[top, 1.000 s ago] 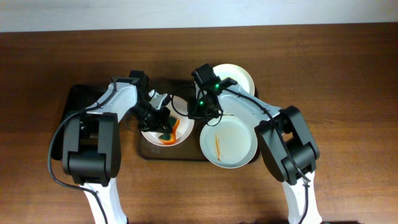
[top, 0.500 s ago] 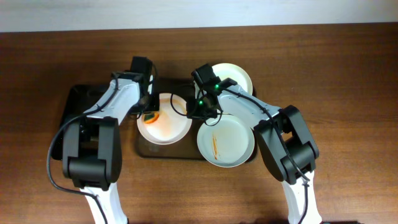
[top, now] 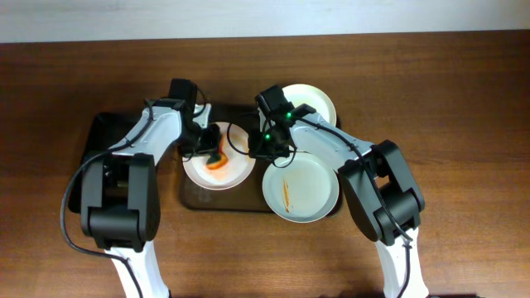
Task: Clean dirty plates on tray and stack at the side
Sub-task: 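Scrub the left plate with the sponge while the right gripper holds it, then lift the scrubbed plate with the right gripper and place it right of the tray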
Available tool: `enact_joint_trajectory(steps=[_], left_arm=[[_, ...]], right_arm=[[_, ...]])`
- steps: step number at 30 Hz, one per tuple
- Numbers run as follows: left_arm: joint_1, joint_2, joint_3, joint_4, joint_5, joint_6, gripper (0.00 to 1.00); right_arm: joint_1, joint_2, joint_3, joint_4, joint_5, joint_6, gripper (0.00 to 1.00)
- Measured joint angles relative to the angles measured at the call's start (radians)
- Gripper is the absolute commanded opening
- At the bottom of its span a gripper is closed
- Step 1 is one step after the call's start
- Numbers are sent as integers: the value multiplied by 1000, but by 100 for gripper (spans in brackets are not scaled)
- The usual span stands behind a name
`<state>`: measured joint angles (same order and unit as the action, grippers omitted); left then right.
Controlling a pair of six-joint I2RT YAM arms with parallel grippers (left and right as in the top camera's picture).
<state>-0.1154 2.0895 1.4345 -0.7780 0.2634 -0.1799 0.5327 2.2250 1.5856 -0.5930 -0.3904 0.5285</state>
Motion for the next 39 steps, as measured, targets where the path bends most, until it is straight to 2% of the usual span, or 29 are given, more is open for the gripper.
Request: enact_joint_trajectory(steps=[2, 5, 7, 8, 9, 10, 11, 13, 14, 20, 22, 26, 29, 32, 38, 39], left_arm=[[2, 2, 32, -19, -116, -59, 0], [13, 41, 145, -192, -216, -86, 0], [16, 63, 286, -337, -226, -73, 0], [19, 66, 423, -404, -235, -47, 0], [22, 63, 522, -453, -240, -20, 0], [24, 63, 586, -481, -242, 1, 0], [29, 63, 653, -490, -242, 23, 0], [46, 63, 668, -494, -242, 38, 0], [56, 63, 667, -496, -242, 41, 0], [151, 63, 658, -496, -246, 46, 0], [174, 63, 652, -498, -245, 46, 0], [216, 63, 649, -497, -246, 46, 0], [221, 63, 649, -497, -246, 49, 0], [220, 63, 649, -497, -246, 49, 0], [223, 63, 649, -496, -246, 49, 0], [225, 63, 649, -497, -246, 49, 0]], right_arm=[[0, 0, 0, 0, 0, 0, 4], [0, 0, -1, 1, 0, 2, 4], [3, 0, -5, 6, -8, 3, 4], [5, 0, -6, 6, -13, 3, 4], [5, 0, -6, 8, -14, 3, 8], [5, 0, -7, 7, -16, 2, 17], [6, 0, -8, 7, -17, 3, 17], [8, 0, -7, 12, -27, 6, 15], [8, 0, -7, 12, -27, 6, 4], [28, 0, -11, 8, -20, 9, 4], [26, -14, -6, -60, 6, 10, 4], [32, -37, 115, -296, 225, -61, 4], [78, -85, 277, -419, 505, -104, 4], [184, -96, 341, -458, 761, -140, 4], [426, -96, 343, -473, 1406, -163, 4], [446, -96, 343, -473, 1458, -164, 4]])
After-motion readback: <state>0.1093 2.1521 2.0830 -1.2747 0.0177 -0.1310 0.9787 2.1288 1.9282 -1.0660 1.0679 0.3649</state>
